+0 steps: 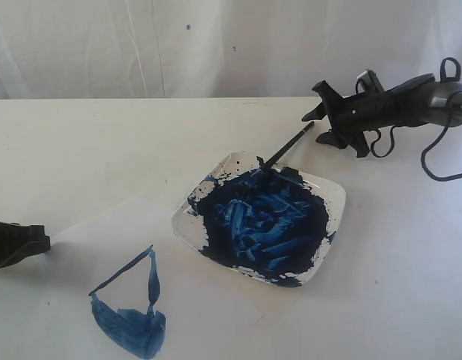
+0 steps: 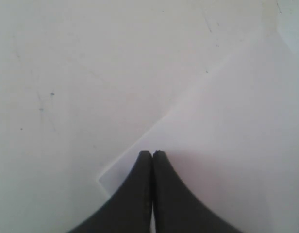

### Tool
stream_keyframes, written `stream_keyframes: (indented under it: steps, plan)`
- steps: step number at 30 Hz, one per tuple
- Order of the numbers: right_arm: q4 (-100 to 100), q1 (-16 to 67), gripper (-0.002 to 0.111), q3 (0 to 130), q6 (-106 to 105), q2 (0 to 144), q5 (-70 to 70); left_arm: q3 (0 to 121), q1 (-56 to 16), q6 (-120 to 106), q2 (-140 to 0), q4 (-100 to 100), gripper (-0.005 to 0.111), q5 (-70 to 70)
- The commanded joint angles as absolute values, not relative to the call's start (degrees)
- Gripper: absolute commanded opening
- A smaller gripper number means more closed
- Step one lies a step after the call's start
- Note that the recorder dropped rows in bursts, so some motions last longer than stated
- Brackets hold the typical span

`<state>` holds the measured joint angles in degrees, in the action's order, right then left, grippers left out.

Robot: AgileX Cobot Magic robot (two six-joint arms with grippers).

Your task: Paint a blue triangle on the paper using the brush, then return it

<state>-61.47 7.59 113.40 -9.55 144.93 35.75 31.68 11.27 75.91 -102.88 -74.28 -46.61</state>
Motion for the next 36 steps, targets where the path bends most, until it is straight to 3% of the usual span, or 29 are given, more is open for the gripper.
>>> stream_keyframes:
  steps: [1, 29, 36]
  plan:
    - [-62.3, 7.5, 0.053, 114.2, -10.2, 146.0, 38.5, 31.4, 11.3, 75.6, -103.5, -74.8, 0.0, -39.3]
    - [-62.7, 7.5, 0.052, 114.2, -7.3, 146.2, 45.6, 31.4, 11.3, 75.6, -103.5, -74.8, 0.0, -39.3]
    - [-62.7, 7.5, 0.048, 114.2, -7.3, 146.2, 46.4, 31.4, 11.3, 75.6, -103.5, -74.8, 0.0, -39.3]
